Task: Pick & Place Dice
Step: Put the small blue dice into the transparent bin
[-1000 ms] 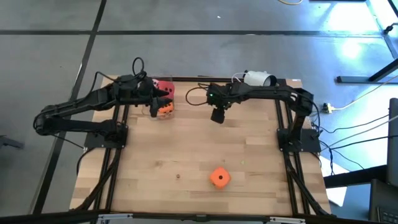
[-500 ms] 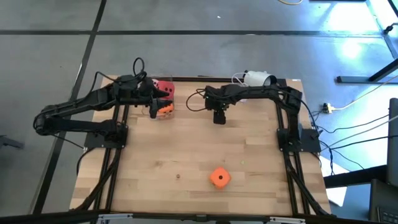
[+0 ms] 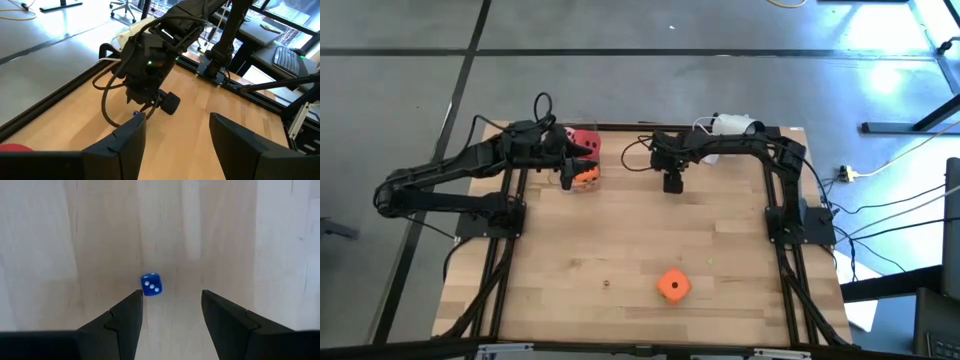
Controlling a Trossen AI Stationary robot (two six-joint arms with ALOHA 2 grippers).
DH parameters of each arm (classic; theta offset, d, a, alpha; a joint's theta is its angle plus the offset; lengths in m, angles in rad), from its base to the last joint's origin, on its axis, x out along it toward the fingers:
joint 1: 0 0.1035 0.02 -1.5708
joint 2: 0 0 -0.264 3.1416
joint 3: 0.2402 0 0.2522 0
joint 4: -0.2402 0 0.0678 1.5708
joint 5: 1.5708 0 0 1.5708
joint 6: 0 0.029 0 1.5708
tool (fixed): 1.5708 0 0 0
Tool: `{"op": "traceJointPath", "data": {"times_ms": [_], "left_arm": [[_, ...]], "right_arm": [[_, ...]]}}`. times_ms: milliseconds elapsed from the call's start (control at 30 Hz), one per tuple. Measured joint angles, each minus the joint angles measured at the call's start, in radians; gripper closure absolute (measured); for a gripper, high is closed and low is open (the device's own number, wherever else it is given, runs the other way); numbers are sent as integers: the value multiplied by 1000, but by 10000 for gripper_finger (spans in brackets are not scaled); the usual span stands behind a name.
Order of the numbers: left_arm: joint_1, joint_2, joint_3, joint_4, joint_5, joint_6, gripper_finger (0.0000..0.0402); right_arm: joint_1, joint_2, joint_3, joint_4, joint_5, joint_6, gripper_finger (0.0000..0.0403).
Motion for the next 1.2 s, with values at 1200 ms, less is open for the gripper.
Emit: {"op": "traceJointPath", "data": {"times_ms": [1200], "left_arm": [[0, 0, 1, 1, 0, -29, 192]], "right_arm": [[2, 62, 1, 9, -80, 33, 358]]}}
